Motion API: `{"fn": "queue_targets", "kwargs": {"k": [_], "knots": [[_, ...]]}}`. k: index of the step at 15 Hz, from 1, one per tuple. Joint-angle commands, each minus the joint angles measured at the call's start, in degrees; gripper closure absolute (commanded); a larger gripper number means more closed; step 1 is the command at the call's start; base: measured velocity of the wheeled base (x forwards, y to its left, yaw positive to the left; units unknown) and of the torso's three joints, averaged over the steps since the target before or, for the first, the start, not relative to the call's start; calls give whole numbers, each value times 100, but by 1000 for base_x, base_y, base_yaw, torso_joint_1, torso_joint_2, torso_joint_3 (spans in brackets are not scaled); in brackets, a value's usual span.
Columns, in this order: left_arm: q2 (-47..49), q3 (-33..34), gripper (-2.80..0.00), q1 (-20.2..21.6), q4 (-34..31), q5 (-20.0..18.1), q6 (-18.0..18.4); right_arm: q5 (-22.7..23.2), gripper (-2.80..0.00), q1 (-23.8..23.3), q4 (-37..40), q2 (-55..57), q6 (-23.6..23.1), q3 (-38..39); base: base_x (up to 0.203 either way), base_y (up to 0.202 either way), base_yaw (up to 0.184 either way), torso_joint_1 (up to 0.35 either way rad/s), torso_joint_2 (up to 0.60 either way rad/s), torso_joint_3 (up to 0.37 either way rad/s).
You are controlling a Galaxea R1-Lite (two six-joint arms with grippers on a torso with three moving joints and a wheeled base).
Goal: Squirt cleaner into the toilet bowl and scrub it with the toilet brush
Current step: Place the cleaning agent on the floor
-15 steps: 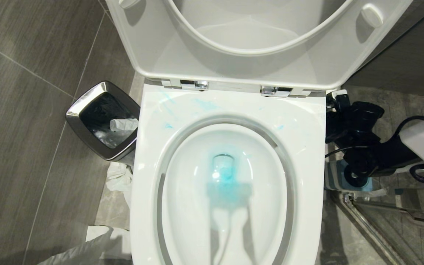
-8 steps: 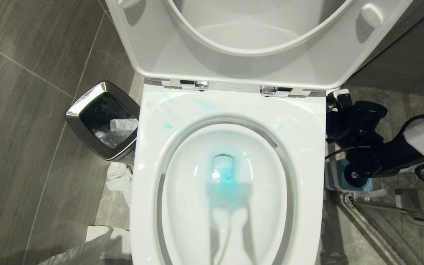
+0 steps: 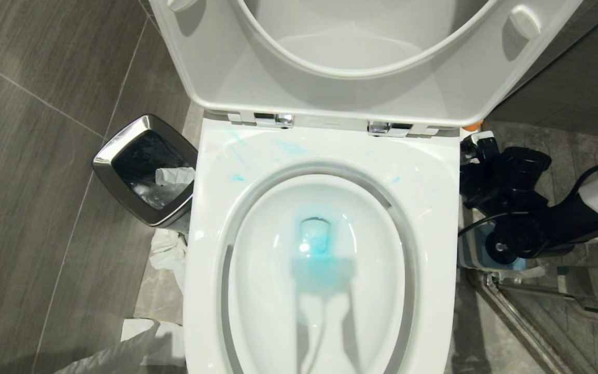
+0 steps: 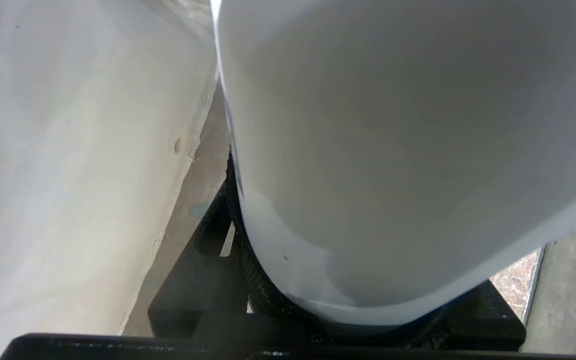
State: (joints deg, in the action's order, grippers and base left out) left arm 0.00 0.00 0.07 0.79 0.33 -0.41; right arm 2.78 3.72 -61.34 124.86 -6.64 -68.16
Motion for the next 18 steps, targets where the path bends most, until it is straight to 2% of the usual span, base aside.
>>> {"fn": "queue_targets", "kwargs": {"k": [1,18], "knots": [[0,44,0,1,0,2,9,14,0,6,-37,-8,-49,-45,0,0,0,0,0,0],[0,44,0,1,9,-7,6,21,0,41,79,117,-136,-75,0,0,0,0,0,0]]}}
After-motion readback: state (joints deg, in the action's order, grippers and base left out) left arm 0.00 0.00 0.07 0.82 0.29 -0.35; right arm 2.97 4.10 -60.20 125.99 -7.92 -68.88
